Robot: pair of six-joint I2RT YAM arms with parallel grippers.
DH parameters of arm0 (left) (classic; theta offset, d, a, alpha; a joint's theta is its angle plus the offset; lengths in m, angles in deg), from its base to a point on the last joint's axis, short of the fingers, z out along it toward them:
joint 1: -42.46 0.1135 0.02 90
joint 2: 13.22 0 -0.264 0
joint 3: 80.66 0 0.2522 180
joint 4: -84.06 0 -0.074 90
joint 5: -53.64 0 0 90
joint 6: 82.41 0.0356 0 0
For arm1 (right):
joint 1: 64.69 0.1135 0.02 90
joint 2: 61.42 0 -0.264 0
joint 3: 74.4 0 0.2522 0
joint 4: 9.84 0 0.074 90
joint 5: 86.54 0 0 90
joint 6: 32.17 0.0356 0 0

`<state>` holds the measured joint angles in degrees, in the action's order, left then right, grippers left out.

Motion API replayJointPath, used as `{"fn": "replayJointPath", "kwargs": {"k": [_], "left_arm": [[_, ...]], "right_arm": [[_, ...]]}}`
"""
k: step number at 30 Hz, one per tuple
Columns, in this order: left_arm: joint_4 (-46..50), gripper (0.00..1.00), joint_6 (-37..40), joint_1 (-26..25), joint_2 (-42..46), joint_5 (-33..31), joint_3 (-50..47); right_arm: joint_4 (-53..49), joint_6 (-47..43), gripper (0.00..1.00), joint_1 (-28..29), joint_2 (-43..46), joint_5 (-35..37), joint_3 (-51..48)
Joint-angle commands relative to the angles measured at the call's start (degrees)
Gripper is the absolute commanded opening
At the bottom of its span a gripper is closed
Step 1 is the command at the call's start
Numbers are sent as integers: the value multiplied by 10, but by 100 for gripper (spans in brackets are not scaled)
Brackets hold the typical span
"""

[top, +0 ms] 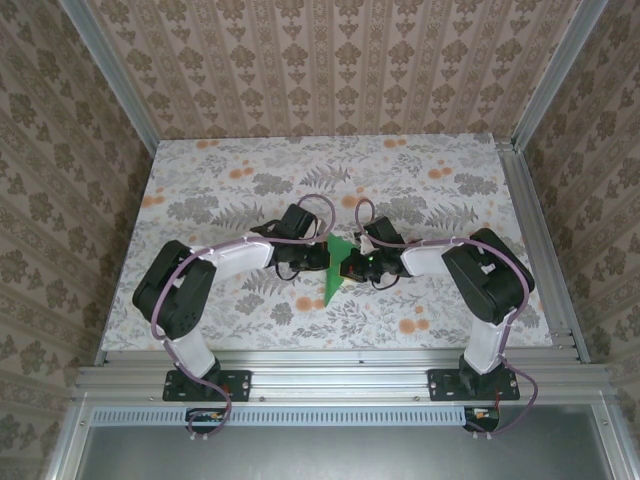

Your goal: Fold a paper plane with a square sheet of paper (pick it up from the middle)

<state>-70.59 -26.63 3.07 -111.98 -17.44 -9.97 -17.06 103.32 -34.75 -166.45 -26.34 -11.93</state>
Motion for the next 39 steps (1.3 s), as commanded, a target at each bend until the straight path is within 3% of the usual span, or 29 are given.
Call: {"fn": "replayJointPath", "kwargs": {"k": [1, 15, 25, 33, 39], "left_arm": [[19, 6, 14, 3, 12, -17, 7], [9, 5, 12, 20, 24, -33, -22], [19, 5, 20, 21, 24, -43, -24], [25, 5, 23, 21, 29, -38, -18], [25, 14, 19, 20, 32, -19, -10]], "right_arm": [[-40, -7, 5, 3, 19, 20, -6], [-51, 5, 11, 17, 79, 12, -13], [-26, 15, 11, 32, 21, 19, 7], [-67, -6, 9, 35, -11, 39, 28], [-88, -16, 8, 35, -18, 52, 29]]}}
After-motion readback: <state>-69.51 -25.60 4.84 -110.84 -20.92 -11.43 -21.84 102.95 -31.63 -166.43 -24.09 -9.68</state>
